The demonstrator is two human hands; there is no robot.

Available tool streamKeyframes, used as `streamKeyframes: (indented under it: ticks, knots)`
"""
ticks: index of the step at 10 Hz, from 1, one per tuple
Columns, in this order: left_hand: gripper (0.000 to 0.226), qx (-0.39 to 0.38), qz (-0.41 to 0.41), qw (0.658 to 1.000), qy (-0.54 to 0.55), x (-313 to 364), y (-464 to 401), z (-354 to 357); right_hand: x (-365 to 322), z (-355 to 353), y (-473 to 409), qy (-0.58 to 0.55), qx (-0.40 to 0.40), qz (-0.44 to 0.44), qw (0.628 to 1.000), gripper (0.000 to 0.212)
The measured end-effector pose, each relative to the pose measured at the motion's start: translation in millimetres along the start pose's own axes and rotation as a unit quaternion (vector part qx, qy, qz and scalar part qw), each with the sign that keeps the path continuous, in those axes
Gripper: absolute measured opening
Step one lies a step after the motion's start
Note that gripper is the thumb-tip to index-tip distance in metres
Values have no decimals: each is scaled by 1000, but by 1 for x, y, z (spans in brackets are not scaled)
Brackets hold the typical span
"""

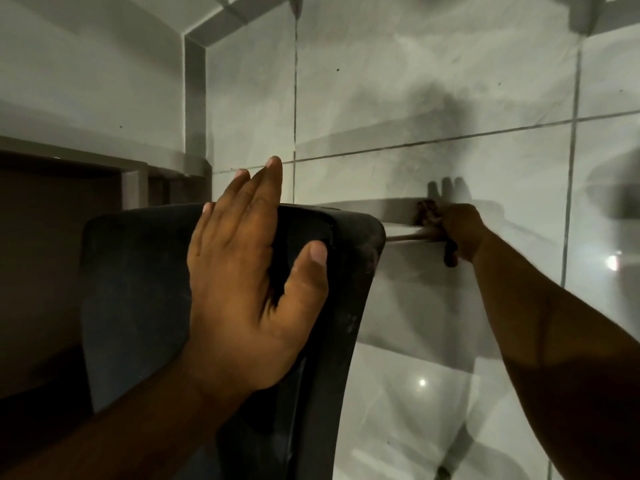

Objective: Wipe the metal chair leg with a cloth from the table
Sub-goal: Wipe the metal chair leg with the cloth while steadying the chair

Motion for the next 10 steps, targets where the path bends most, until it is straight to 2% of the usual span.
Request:
streamKeyframes:
  ticks: [1, 2, 3, 4, 5, 6, 7, 8, 9, 10]
  knots:
    - [70, 2, 11, 1000, -7, -3, 0, -1, 9, -9, 6, -58, 96, 18, 993, 44]
    - [70, 6, 12, 1000, 7, -2, -1, 0, 23, -9, 0, -137, 149, 18, 979, 45]
    - [71, 5, 8, 1000, 6, -6, -1, 0, 24, -9, 4, -130, 154, 22, 979, 41]
    - [72, 3, 21, 1000, -13, -2, -2, 0, 16, -9, 10, -147, 132, 21, 980, 23]
    - [74, -3, 0, 1000, -15, 0, -1, -2, 5, 5, 32, -225, 86, 24, 970, 22]
    - [77, -10, -8, 1000, -28, -3, -1, -2, -14, 28, 77, -248, 43, 31, 967, 30]
    - [79, -28, -19, 999, -39, -2, -1, -3, -40, 54, 138, -261, 9, 10, 965, 29]
    - [79, -40, -16, 998, -41, 0, -2, -5, -65, 75, 200, -380, -16, -46, 924, 30]
    - [79, -40, -12, 998, -51, 2, -3, -6, -68, 83, 227, -411, -8, -36, 911, 36]
    - [79, -40, -13, 998, -52, 0, -4, -5, -65, 76, 210, -363, 6, 4, 932, 36]
Point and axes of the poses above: each hand's wrist, its own y-axis away from the middle knuckle, its own z-axis out of the palm, x = y × z, the point moved 5 cm from there along -y, towards the middle knuckle, and after that the axes turned 1 degree about z, right-handed, at the moved point
